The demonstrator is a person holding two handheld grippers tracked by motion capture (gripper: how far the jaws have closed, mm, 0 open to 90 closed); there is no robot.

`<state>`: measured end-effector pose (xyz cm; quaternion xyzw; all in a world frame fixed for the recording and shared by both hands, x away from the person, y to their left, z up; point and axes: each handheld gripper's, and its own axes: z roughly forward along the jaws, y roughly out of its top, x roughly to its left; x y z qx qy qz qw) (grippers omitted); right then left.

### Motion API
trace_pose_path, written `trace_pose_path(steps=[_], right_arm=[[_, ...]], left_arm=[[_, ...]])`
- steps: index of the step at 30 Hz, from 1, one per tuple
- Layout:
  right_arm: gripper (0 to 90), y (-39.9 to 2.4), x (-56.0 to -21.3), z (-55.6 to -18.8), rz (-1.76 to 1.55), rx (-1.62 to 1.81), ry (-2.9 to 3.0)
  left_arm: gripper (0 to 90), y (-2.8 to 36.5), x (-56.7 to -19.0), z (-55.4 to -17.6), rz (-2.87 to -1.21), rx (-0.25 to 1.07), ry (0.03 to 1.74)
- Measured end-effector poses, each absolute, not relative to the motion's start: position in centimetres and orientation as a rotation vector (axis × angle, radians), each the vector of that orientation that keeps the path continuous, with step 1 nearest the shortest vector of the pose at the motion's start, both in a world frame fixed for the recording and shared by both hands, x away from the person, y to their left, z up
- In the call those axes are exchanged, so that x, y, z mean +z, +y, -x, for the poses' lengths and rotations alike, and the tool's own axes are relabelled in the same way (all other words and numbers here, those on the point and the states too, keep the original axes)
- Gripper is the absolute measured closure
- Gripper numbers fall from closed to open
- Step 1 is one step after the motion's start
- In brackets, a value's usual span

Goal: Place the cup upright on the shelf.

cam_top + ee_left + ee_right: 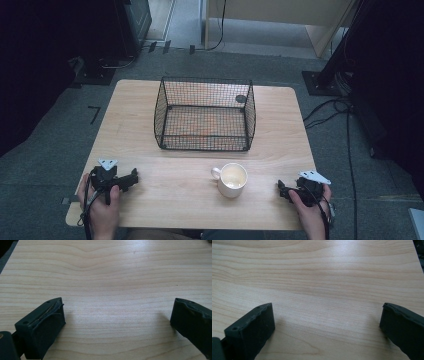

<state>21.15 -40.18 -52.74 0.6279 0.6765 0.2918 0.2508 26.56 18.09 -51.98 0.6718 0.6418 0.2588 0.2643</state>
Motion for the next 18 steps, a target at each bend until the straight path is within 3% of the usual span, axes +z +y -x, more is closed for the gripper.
trace_pose_path(steps=[18], right_arm=[[0.0,-39.0,-50.0,-21.0,-1.677,0.895,1.815]], left_arm=[[0.0,18.1,-52.0,-26.6,-1.816,0.699,1.735]])
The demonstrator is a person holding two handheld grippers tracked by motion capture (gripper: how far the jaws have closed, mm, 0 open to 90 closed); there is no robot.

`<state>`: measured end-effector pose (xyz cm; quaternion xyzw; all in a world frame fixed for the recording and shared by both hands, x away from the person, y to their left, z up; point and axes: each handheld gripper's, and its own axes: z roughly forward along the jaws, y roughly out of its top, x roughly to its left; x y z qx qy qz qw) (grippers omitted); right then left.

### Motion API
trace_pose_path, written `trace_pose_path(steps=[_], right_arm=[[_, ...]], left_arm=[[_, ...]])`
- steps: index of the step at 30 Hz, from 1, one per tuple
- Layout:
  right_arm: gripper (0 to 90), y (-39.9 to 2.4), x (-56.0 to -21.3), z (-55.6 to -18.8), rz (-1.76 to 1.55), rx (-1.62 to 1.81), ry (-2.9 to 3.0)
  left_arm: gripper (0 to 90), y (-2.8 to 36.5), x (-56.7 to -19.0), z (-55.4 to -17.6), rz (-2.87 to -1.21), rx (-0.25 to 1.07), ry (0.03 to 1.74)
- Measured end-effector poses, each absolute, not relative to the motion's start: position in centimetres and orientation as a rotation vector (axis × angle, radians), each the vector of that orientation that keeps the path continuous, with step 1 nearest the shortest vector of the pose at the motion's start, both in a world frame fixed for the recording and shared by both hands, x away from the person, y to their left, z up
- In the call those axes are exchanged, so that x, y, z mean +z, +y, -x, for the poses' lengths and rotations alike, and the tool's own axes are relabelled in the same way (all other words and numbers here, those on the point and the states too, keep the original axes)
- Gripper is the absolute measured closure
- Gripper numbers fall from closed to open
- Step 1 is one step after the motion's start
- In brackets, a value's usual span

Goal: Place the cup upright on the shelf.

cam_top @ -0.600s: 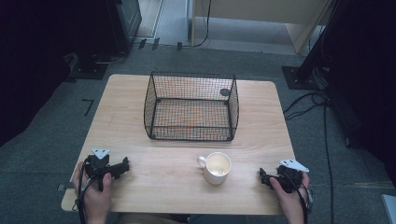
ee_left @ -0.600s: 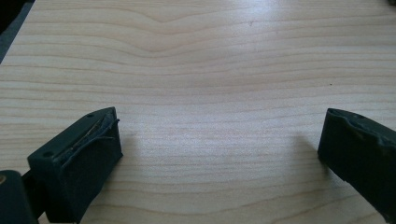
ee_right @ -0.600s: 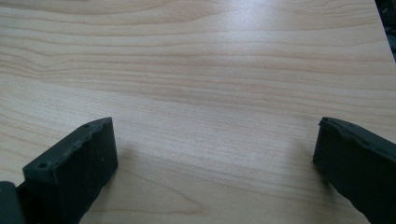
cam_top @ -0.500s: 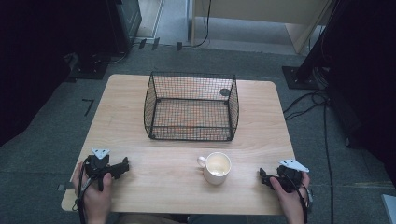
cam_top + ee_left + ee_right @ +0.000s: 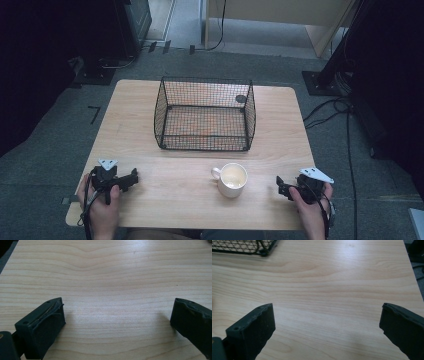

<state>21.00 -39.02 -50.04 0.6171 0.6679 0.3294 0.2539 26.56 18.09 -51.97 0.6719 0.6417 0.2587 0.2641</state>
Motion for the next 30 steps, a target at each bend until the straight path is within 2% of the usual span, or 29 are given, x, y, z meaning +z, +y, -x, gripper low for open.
trace_pose_path(steps=[13,30], right_arm=[[0.0,-36.4,-46.9,-21.1,-1.591,0.969,1.850],[0.0,-33.3,-44.7,-21.4,-1.508,1.031,1.903]], left_arm=[[0.0,18.1,-52.0,-26.6,-1.816,0.699,1.735],[0.0,18.1,-52.0,-26.6,-1.816,0.699,1.735]])
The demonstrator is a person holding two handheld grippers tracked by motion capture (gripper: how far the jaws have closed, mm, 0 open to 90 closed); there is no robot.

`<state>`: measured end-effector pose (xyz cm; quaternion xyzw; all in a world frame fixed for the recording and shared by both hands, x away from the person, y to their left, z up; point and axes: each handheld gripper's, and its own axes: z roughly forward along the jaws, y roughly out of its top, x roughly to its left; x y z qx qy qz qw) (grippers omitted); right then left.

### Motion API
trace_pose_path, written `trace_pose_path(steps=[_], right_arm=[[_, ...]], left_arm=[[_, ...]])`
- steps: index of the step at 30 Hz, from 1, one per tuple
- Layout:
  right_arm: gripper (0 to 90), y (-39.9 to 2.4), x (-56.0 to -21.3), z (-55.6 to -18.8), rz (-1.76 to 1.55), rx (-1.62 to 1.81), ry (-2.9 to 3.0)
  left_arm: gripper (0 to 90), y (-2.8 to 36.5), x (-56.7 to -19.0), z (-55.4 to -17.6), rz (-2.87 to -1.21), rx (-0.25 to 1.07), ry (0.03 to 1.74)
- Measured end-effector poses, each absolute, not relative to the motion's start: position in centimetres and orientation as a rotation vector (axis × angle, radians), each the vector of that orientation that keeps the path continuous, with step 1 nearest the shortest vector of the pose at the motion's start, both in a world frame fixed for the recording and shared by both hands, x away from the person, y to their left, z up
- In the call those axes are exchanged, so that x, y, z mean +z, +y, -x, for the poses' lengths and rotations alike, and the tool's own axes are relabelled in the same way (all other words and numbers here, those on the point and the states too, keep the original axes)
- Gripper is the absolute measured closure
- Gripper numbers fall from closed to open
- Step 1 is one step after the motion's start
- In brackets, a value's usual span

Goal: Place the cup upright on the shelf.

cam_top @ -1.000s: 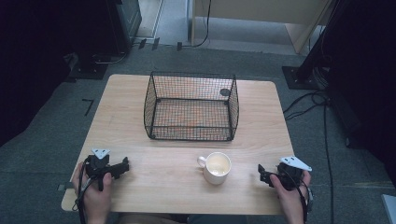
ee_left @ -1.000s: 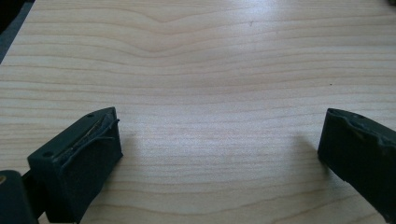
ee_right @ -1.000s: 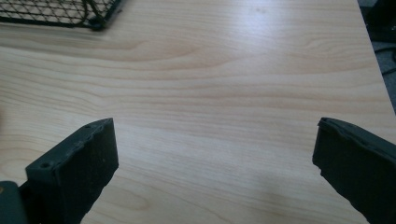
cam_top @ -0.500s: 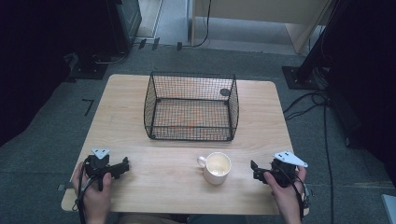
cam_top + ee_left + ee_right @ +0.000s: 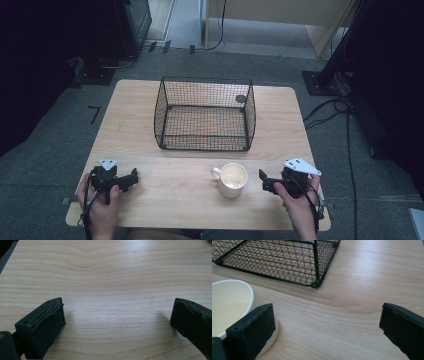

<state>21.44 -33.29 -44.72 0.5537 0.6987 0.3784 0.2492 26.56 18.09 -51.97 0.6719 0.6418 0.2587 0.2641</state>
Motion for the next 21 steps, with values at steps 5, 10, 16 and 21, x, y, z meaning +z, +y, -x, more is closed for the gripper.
trace_pose_path(steps=[5,10,16,21], right_arm=[[0.0,-32.3,-44.5,-21.7,-1.485,1.046,1.921],[0.0,-31.3,-44.1,-21.8,-1.468,1.081,1.924],[0.0,-30.0,-43.8,-21.9,-1.446,1.112,1.952],[0.0,-29.0,-43.9,-21.9,-1.424,1.115,1.989]], left_arm=[[0.0,18.1,-52.0,-26.6,-1.816,0.699,1.735],[0.0,18.1,-52.0,-26.6,-1.815,0.699,1.735],[0.0,18.1,-52.0,-26.6,-1.816,0.699,1.735],[0.0,18.1,-52.0,-26.6,-1.816,0.699,1.734]])
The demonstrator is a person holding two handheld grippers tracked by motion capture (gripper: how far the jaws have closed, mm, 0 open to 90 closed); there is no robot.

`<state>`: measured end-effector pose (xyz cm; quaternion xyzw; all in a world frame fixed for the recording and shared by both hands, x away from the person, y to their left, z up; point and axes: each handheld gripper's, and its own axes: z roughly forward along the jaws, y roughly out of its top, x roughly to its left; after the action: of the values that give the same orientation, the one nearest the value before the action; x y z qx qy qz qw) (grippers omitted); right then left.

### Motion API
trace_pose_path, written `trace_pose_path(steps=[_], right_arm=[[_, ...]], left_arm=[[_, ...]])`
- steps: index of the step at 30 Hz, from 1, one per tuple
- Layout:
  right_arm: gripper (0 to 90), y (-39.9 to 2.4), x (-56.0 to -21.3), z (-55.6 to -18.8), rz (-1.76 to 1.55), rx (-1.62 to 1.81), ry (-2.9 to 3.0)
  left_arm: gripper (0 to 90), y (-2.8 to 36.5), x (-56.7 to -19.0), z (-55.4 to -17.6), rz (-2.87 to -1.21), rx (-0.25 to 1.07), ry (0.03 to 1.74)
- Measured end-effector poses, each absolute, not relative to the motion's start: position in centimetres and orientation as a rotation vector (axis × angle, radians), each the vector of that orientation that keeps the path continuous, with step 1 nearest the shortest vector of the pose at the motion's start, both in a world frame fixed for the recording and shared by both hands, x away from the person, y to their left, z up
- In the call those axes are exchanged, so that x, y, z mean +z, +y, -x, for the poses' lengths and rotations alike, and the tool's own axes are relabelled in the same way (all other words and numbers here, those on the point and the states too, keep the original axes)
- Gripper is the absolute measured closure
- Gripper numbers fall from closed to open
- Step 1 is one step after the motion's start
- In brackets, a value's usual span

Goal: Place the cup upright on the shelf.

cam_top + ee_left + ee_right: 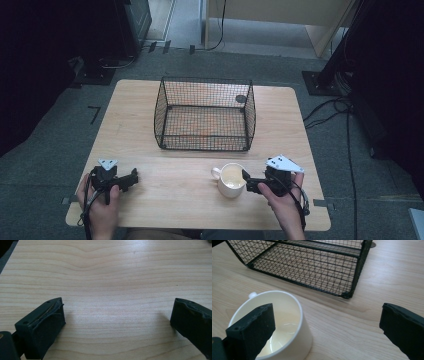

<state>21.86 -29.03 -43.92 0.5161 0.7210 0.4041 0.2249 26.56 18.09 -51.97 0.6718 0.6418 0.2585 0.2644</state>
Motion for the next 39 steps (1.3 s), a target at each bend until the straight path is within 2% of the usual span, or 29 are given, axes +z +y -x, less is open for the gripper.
trace_pose_path(steps=[19,39], right_arm=[[0.0,-25.4,-44.3,-21.7,-1.374,1.201,2.100],[0.0,-23.0,-47.0,-21.2,-1.331,1.104,2.161]], left_arm=[[0.0,18.1,-52.0,-26.6,-1.816,0.698,1.735],[0.0,18.1,-52.0,-26.6,-1.816,0.698,1.734]])
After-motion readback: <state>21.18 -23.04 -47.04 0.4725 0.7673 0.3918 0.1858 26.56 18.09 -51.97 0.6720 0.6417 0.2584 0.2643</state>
